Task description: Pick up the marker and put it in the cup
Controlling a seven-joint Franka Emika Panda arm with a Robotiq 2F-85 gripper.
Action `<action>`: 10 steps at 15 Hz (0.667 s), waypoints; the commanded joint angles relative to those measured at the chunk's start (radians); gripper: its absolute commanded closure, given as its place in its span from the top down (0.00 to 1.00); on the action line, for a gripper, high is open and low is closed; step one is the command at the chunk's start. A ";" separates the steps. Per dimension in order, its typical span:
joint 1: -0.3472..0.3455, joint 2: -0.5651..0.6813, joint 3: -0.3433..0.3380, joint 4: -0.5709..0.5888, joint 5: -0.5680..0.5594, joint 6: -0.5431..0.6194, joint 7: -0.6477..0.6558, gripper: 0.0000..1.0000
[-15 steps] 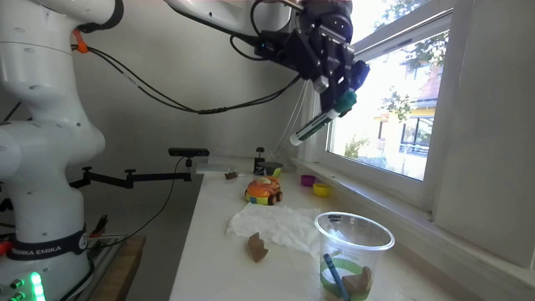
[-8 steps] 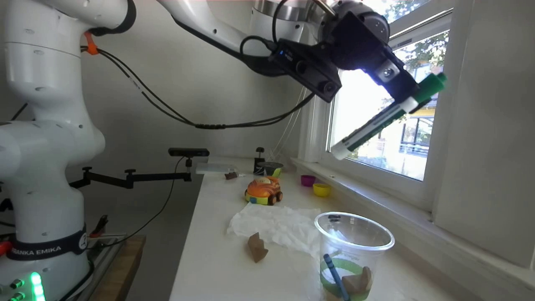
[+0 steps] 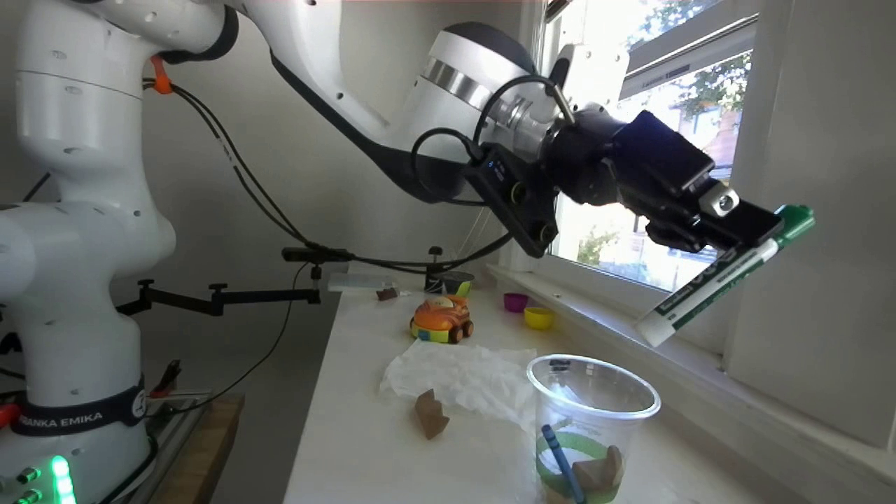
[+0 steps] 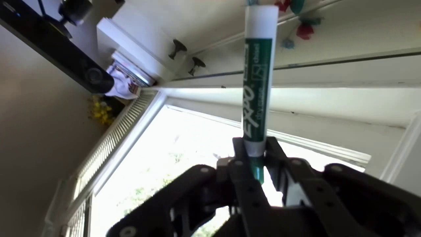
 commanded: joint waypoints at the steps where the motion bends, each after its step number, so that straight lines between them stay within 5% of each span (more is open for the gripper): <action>1: 0.010 -0.073 0.003 -0.109 -0.241 0.100 0.117 0.05; 5: 0.026 -0.154 0.016 -0.213 -0.421 0.102 0.302 0.05; 10: 0.048 -0.265 0.022 -0.317 -0.321 0.004 0.422 0.05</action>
